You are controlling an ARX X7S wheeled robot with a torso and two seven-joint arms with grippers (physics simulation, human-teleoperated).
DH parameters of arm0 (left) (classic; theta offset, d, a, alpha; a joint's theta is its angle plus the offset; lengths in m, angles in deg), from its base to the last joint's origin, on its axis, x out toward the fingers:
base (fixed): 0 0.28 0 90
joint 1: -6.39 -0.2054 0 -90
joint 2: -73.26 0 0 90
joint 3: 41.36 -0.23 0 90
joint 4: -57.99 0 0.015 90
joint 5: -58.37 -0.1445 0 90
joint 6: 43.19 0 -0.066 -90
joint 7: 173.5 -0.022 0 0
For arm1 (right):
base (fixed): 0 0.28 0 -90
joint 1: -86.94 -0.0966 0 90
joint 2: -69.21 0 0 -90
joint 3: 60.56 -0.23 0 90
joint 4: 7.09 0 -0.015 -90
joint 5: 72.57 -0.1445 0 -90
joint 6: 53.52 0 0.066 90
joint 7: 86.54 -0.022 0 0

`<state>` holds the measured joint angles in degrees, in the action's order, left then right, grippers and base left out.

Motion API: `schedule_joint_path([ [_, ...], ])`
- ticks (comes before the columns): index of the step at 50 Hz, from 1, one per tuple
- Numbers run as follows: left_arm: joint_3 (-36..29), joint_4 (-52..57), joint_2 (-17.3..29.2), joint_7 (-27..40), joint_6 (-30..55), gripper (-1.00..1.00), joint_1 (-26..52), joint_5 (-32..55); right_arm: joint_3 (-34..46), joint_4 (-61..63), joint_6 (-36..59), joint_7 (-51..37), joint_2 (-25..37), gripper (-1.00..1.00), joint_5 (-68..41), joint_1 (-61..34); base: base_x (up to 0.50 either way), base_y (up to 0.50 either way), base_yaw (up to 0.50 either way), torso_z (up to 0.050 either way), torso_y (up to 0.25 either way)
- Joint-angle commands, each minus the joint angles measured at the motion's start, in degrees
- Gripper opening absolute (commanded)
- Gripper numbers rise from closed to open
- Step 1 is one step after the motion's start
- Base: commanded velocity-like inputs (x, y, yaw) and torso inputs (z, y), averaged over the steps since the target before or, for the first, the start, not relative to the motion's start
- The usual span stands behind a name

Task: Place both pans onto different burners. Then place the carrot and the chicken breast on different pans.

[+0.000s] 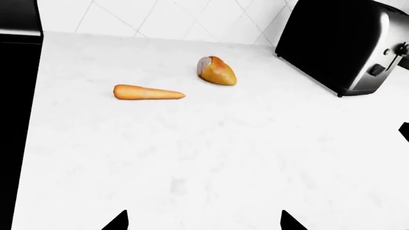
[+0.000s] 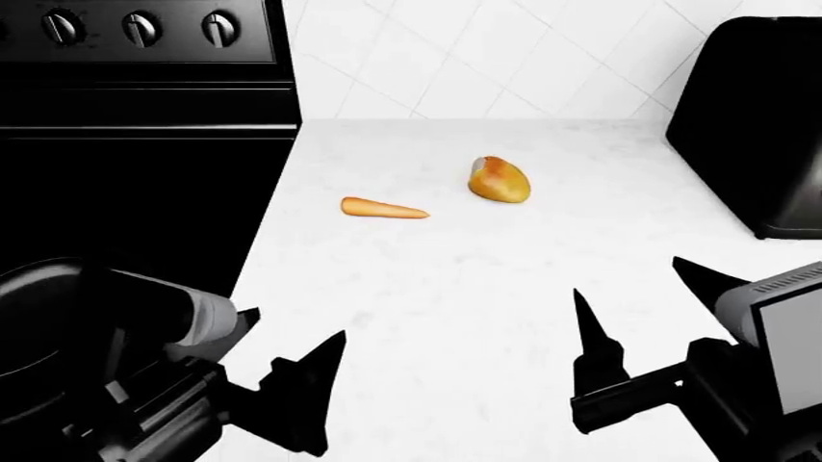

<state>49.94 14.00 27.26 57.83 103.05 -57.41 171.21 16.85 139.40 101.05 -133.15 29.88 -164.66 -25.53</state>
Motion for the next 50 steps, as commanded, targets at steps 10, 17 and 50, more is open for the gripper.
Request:
schedule_joint_path([
  [10, -7.7, -2.0, -3.4, 6.4, -1.3, 1.0, 12.6, 2.8, 5.4, -3.3, -0.8, -6.3, 0.8, 1.0, -4.5, -10.8, 0.0, 0.0, 0.0, 0.001, 0.0],
  [17, -9.1, -4.0, -4.5, 7.4, -1.4, 1.0, 16.6, 1.8, 9.5, -5.4, -0.4, -10.0, 2.5, 1.0, -8.8, -18.2, 0.0, 0.0, 0.0, 0.0, 0.0],
  [50, -10.3, -8.1, -4.1, 7.1, 0.0, 1.0, 21.1, -5.0, 22.5, -16.1, 2.6, -15.1, 2.5, 1.0, -15.2, -33.5, 0.0, 0.0, 0.0, 0.0, 0.0],
])
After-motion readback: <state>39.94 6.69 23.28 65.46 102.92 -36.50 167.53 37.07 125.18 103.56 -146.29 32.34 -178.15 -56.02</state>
